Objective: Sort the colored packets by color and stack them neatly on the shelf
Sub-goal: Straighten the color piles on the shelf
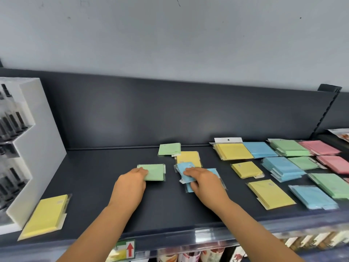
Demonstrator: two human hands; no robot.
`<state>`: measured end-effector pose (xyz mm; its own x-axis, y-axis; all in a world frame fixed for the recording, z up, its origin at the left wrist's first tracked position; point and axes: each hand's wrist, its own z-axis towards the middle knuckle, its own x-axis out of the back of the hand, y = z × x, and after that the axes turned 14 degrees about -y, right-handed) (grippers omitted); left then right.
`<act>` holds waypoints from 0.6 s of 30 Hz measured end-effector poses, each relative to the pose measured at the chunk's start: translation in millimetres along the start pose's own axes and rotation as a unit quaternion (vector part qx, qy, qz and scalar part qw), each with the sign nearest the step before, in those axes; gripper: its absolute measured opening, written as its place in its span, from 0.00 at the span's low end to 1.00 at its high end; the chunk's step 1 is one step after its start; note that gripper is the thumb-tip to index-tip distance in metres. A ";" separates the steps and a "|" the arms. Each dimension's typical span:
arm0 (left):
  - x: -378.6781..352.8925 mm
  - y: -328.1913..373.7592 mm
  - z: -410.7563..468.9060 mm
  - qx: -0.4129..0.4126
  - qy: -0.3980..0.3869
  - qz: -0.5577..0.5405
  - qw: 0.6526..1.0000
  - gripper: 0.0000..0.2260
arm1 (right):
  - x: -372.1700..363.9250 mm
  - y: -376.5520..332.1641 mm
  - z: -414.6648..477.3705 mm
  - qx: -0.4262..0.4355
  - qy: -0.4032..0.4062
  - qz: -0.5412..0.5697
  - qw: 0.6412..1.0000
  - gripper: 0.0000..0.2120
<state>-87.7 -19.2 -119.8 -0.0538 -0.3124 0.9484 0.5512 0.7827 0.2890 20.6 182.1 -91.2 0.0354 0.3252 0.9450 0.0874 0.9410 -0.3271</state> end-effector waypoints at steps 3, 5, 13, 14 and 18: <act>-0.6 0.4 -0.6 -0.001 -0.002 -0.010 1.000 0.13 | -0.6 0.5 0.0 0.000 0.000 0.000 1.000 0.19; 0.8 0.1 -0.8 0.001 -0.008 -0.002 1.000 0.13 | 0.4 0.0 0.5 0.002 0.005 -0.001 1.000 0.19; 21.9 10.8 -7.8 -0.011 -0.001 -0.003 1.000 0.14 | 18.4 -0.1 -5.3 0.012 0.048 0.028 0.998 0.18; 27.6 13.3 -10.5 -0.033 0.036 -0.032 0.998 0.14 | 23.8 0.1 -6.8 0.013 0.094 0.057 0.994 0.17; 44.5 41.1 -12.3 -0.114 0.109 -0.043 0.987 0.17 | 52.2 12.0 -21.5 0.026 0.245 0.101 0.964 0.16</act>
<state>-57.1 -7.5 -67.4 0.0578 -0.4996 0.8643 0.7265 0.6149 0.3068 44.9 208.3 -45.9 0.5127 0.4305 0.7428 -0.0200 0.8709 -0.4910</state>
